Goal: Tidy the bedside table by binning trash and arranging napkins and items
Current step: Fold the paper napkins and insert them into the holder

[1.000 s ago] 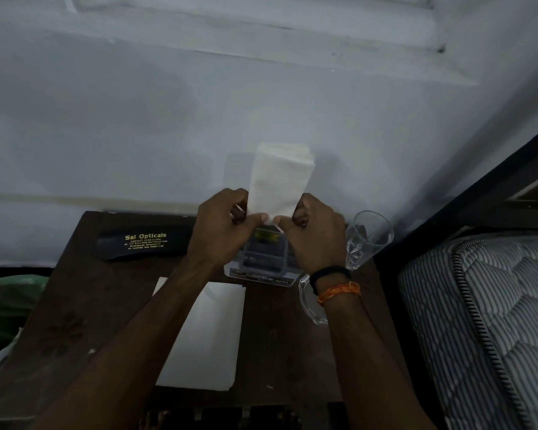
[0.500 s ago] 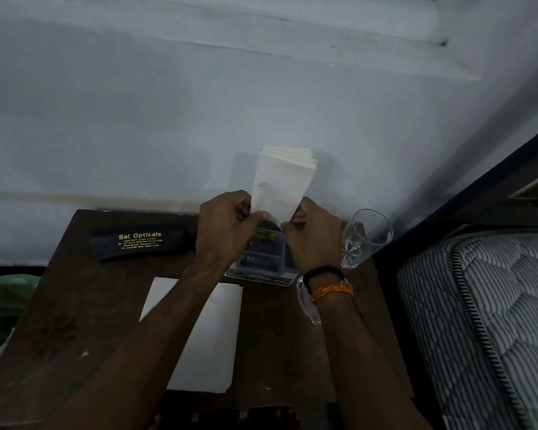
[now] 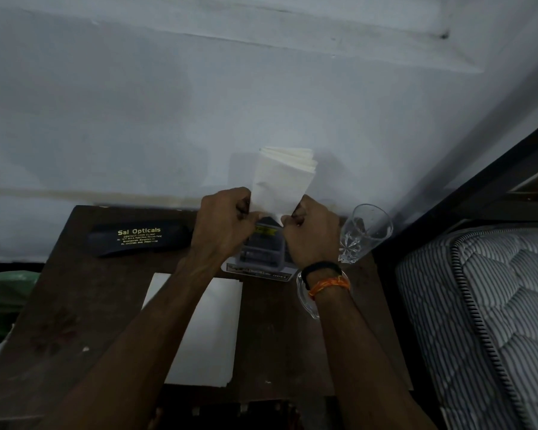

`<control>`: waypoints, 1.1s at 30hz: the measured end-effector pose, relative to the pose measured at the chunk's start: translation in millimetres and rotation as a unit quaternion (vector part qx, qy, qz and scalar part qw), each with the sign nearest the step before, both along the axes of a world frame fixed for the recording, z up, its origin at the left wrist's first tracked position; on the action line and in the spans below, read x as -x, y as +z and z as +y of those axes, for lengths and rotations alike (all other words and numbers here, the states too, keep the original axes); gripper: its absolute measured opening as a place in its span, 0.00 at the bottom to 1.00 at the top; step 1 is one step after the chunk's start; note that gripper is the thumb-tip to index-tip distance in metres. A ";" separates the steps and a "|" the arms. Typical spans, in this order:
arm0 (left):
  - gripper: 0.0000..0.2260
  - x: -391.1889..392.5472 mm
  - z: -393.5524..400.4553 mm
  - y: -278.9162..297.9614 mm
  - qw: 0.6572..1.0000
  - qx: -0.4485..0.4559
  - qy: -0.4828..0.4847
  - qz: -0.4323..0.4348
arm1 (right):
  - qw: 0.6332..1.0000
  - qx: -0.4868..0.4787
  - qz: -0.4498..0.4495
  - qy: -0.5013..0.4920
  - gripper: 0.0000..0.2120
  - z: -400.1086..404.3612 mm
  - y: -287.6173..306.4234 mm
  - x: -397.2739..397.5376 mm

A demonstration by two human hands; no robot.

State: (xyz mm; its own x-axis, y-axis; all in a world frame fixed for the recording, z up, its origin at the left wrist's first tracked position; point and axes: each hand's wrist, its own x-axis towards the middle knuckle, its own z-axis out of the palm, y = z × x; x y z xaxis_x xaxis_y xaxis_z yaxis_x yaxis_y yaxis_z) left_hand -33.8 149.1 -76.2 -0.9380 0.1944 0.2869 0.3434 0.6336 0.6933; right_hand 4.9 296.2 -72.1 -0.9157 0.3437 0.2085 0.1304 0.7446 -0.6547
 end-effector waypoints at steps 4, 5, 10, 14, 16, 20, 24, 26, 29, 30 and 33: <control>0.08 -2.3 3.0 -4.2 1.000 0.012 0.009 0.025 | 1.000 -0.013 -0.007 0.011 0.06 -1.2 -0.7 0.9; 0.08 -2.3 3.9 -5.7 0.999 0.017 0.012 0.031 | 1.000 -0.019 -0.006 0.012 0.07 -1.7 -0.4 0.8; 0.10 0.8 1.5 -5.3 0.999 0.026 0.025 0.032 | 0.999 -0.040 0.001 0.009 0.08 -2.8 -0.5 0.3; 0.14 -1.3 -1.0 2.6 1.000 -0.021 -0.013 0.007 | 0.999 -0.029 -0.009 0.014 0.06 -1.8 2.0 -0.8; 0.14 -0.5 -3.8 6.7 0.999 -0.037 -0.017 0.013 | 1.000 -0.020 -0.016 0.016 0.02 -0.3 2.7 0.8; 0.10 0.6 -7.3 9.3 0.999 -0.019 -0.022 0.023 | 0.997 0.076 -0.008 0.003 0.04 1.1 6.4 2.7; 0.12 -2.2 -6.4 6.8 0.999 0.005 -0.045 0.021 | 0.991 0.122 0.055 -0.005 0.08 1.8 8.7 2.9; 0.12 -1.5 -6.4 5.5 0.999 0.011 -0.045 0.028 | 0.992 0.100 0.072 -0.004 0.07 2.3 7.9 3.4; 0.15 0.3 -6.3 4.4 0.999 0.019 -0.045 0.019 | 0.996 0.054 0.076 -0.008 0.14 4.7 4.8 3.0; 0.17 0.4 -6.3 4.7 0.999 0.013 -0.045 0.011 | 0.996 0.042 0.073 -0.003 0.13 5.4 4.2 2.4; 0.21 1.3 -8.8 8.1 0.999 -0.033 -0.041 -0.004 | 0.997 0.051 0.062 0.013 0.07 5.6 4.4 1.3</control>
State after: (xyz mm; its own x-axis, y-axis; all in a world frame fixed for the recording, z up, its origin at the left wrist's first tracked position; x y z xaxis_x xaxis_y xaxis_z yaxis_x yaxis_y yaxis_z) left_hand -35.2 140.3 -68.0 -0.9220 0.2506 0.2950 0.3866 0.5563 0.7355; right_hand 3.6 301.8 -67.7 -0.8938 0.3461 0.2851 0.0260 0.6747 -0.7376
